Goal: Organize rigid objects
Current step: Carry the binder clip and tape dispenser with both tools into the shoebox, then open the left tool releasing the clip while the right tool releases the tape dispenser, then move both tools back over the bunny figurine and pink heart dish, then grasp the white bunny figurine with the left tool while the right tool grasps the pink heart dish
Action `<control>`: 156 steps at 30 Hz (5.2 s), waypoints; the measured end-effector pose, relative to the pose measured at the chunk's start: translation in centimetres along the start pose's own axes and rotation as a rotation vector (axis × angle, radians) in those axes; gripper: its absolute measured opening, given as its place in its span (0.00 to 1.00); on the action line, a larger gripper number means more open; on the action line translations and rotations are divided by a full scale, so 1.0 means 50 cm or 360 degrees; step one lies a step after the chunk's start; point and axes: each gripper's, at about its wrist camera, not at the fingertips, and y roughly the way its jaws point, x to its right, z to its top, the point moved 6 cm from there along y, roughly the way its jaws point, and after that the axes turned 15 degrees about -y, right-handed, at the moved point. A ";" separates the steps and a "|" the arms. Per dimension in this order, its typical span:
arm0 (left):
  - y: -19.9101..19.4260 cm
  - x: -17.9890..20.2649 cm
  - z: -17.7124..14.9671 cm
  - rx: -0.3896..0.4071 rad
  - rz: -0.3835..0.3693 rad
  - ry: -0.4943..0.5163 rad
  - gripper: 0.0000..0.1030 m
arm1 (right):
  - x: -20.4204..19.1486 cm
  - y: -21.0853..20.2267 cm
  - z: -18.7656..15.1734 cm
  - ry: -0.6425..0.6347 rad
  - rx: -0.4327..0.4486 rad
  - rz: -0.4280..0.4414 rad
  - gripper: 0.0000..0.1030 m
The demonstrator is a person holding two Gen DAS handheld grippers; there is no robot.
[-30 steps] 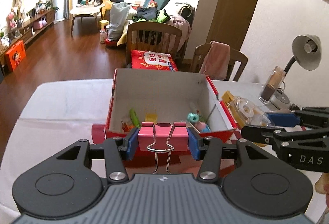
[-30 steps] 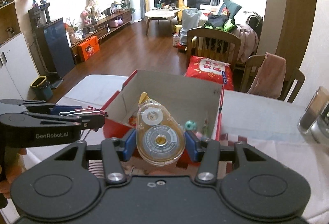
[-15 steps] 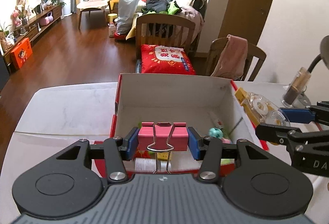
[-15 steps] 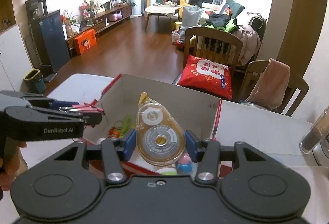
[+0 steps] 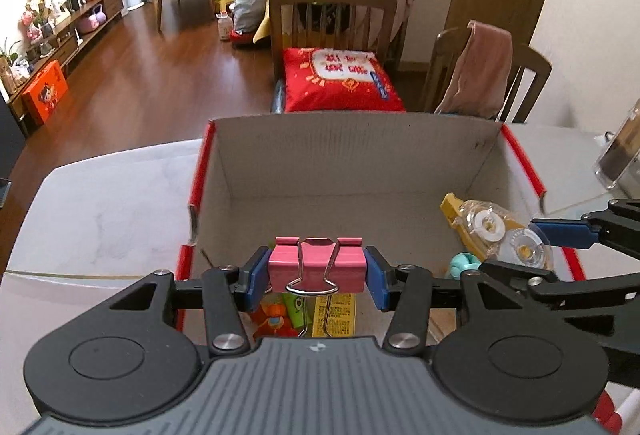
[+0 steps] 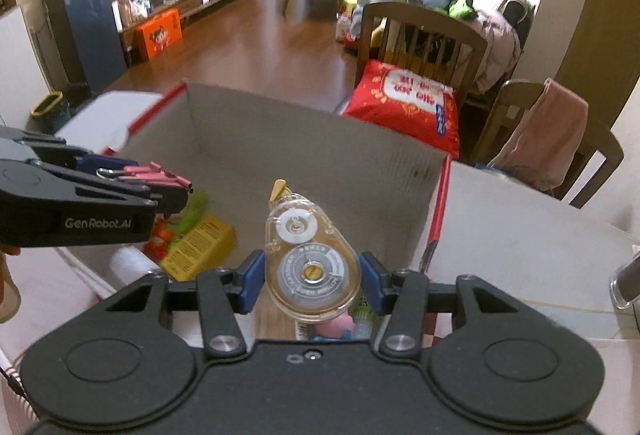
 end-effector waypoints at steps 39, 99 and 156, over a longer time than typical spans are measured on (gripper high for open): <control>0.058 -0.010 -0.025 -0.0206 0.0073 -0.0030 0.60 | -0.021 0.033 -0.001 -0.0091 -0.0125 -0.0025 0.58; -0.324 -0.092 -0.262 0.0138 -0.0239 -0.0083 0.80 | -0.225 -0.295 -0.217 -0.0022 0.0367 0.0067 1.00; -0.024 -0.023 -0.343 -0.0027 -0.0174 0.0039 0.56 | -0.188 -0.012 -0.252 -0.0366 0.0237 0.0315 0.67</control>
